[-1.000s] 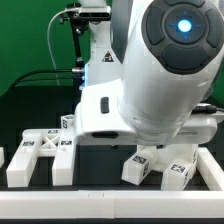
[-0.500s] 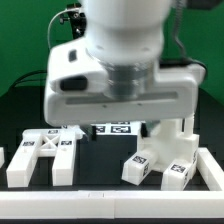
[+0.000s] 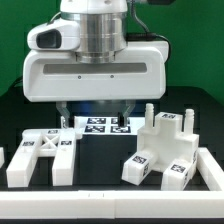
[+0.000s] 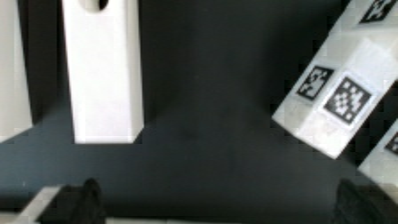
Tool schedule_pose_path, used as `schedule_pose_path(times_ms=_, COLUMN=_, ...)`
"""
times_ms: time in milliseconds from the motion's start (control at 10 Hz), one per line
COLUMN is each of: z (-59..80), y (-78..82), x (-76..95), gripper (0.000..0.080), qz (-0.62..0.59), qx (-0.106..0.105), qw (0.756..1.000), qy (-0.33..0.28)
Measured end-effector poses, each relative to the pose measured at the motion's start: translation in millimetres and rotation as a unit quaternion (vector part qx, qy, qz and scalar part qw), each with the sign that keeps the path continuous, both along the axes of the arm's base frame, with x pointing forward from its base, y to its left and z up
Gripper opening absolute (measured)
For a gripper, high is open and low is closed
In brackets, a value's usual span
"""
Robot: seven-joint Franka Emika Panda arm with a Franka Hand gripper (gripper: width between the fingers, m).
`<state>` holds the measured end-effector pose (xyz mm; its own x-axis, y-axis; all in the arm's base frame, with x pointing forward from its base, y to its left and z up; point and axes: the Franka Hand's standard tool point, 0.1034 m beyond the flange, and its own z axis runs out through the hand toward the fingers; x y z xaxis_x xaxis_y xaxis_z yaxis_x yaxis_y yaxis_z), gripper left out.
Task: Assemble chair
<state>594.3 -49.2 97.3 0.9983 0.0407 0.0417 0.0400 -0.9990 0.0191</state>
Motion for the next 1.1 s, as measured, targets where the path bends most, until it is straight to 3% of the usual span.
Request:
schedule_pose_path(times_ms=300, z=-4.4, y=-1.3, x=-4.2, gripper=0.0649, qz=0.004, qx=0.003, qw=1.0, qy=0.004)
schedule_pose_path(times_ms=400, z=-13.2, y=-23.8, x=-16.1, gripper=0.0649, qz=-0.003, qx=0.022, qw=1.0, qy=0.003)
schedule_pose_path(times_ms=500, z=-37.8, y=-51.5, x=-43.7, gripper=0.0649, qz=-0.016, qx=0.018, qw=1.0, qy=0.004)
schedule_pose_path(times_ms=600, z=-51.6, y=-56.4, x=-59.9, gripper=0.0649, qz=-0.028, qx=0.023, qw=0.999, qy=0.027)
schedule_pose_path(times_ms=900, z=-72.7, y=-58.3, x=-65.4, gripper=0.0649, qz=-0.036, qx=0.017, qw=0.999, qy=0.036)
schedule_pose_path(times_ms=1100, z=-78.7, y=-52.4, x=-67.4, gripper=0.0649, qz=-0.032, qx=0.017, qw=0.999, qy=0.039)
